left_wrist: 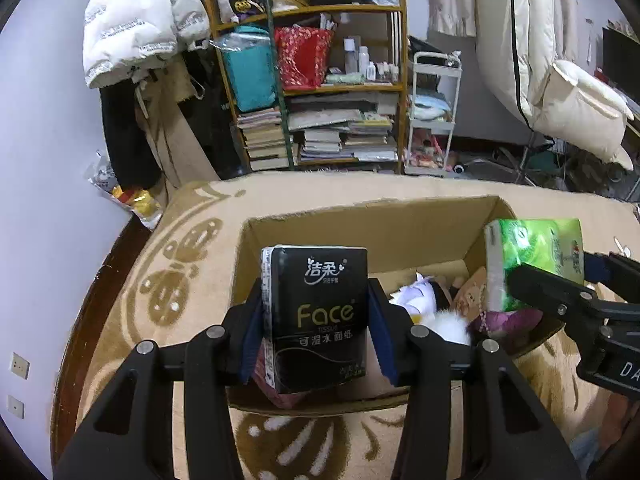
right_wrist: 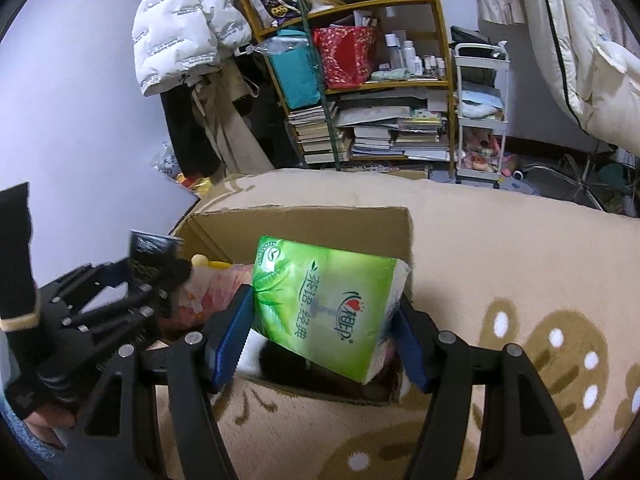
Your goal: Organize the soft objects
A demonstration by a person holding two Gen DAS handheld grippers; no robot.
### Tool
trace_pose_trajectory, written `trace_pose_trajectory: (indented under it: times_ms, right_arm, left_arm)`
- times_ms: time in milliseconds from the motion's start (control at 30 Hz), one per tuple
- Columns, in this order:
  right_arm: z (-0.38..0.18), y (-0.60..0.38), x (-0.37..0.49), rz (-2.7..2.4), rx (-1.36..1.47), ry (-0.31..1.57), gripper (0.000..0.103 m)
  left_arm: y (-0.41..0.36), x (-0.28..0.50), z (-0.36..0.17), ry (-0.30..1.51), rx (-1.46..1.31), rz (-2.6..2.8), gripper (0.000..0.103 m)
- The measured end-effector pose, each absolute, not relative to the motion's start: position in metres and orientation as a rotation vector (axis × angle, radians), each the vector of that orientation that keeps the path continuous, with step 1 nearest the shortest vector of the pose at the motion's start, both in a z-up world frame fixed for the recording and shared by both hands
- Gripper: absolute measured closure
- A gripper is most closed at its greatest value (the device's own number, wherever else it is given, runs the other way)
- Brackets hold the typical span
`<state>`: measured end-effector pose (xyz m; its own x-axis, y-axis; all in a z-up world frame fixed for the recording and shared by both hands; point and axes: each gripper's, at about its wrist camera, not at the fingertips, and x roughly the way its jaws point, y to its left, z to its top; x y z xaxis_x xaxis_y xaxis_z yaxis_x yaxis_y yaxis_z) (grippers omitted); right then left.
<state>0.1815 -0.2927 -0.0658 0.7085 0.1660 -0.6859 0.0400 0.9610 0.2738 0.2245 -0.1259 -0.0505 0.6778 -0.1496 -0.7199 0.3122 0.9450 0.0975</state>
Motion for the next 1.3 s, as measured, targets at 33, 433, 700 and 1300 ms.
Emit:
trace_pose_trajectory:
  times_ms: [33, 433, 700, 1300]
  right_arm:
    - [-0.068, -0.291, 0.184, 0.072, 0.273, 0.791, 0.032]
    - [-0.071, -0.288, 0.184, 0.068, 0.256, 0.805, 0.012]
    - [-0.043, -0.29, 0.166, 0.037, 0.259, 0.768, 0.0]
    - [0.014, -0.309, 0.086, -0.054, 0.297, 0.673, 0.0]
  left_arm:
    - [-0.127, 0.225, -0.052, 0.788, 0.218, -0.259, 0.054]
    - [-0.114, 0.218, -0.051, 0.779, 0.192, -0.199, 0.01]
    - [-0.086, 0.201, -0.026, 0.743, 0.172, -0.121, 0.004]
    - [-0.053, 0.125, 0.039, 0.61, 0.183, -0.059, 0.0]
